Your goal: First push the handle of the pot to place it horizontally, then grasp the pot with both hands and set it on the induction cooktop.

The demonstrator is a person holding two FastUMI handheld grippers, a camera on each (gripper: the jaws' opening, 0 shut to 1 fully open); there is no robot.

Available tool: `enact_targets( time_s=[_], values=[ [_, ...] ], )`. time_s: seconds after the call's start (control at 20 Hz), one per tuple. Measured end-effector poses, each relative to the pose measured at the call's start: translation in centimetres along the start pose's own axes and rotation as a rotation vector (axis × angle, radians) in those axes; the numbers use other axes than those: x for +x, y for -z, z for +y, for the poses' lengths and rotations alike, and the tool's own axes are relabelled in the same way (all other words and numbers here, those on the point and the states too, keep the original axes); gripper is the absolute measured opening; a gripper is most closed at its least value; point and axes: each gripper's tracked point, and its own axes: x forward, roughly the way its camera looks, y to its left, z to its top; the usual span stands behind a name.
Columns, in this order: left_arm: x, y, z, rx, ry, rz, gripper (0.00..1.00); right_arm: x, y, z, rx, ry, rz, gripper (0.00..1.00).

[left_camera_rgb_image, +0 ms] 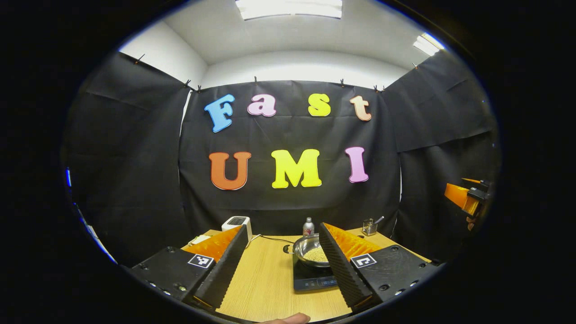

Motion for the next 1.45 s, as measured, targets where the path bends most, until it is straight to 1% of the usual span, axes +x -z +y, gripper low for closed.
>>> enact_targets(
  time_s=[0.1, 0.25, 0.6, 0.9, 1.2, 1.45],
  values=[
    [0.1, 0.2, 0.0, 0.0, -0.007, 0.002, 0.94, 0.1, 0.3, -0.3, 0.005, 0.002, 0.008, 1.0],
    [0.2, 0.5, 0.1, -0.009, -0.013, -0.001, 0.94, 0.2, 0.6, 0.0, 0.014, -0.019, 0.017, 1.0],
    [0.4, 0.9, 0.2, -0.023, -0.016, -0.005, 0.94, 0.3, 0.8, -0.3, 0.017, -0.017, 0.013, 1.0],
    [0.9, 0.7, -0.2, -0.03, -0.011, -0.037, 0.94, 0.8, 1.0, -0.6, 0.021, -0.019, -0.007, 0.99],
    [1.7, 0.5, -0.8, -0.015, -0.008, -0.059, 0.94, 2.0, 1.2, -1.0, 0.023, -0.013, -0.025, 0.99],
    [2.2, 0.2, -1.5, -0.004, -0.002, -0.075, 0.94, 2.5, 1.5, -0.4, 0.03, -0.039, -0.02, 0.99]
  ],
)
